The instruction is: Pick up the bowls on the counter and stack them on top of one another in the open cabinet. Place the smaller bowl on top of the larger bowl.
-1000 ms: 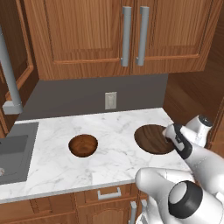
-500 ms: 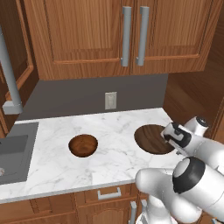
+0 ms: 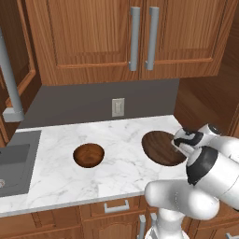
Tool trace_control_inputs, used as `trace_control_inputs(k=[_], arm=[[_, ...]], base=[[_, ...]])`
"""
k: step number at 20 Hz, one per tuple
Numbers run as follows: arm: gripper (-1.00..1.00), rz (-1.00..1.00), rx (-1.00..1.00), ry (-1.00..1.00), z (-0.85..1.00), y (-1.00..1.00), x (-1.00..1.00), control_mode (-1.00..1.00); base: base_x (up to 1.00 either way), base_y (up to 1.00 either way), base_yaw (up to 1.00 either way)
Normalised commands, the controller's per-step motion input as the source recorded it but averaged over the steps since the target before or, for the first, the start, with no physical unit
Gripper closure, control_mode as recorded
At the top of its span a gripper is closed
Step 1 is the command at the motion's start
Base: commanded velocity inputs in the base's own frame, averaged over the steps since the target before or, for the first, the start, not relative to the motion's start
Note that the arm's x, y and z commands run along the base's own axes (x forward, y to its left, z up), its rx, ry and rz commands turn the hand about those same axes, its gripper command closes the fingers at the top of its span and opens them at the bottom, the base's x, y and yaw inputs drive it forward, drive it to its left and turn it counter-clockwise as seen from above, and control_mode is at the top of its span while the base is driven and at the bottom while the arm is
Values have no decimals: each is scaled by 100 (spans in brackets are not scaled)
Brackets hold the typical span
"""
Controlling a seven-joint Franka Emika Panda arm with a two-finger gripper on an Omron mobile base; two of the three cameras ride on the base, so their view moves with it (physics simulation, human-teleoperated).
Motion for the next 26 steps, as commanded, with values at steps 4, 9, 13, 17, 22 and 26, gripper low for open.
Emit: trace_control_inputs(k=[4, 9, 13, 17, 22, 26], arm=[[100, 1, 0, 0, -17, 0, 16, -100], [100, 0, 0, 0, -14, 0, 11, -100], [100, 0, 0, -2, -12, 0, 7, -100], [100, 0, 0, -3, -6, 2, 7, -100], [100, 0, 0, -7, 12, 0, -8, -100], [100, 0, 0, -9, 22, 4, -34, -100]], base=[[0, 0, 0], [0, 0, 0], [0, 0, 0], [0, 0, 0], [0, 0, 0], [0, 0, 0]])
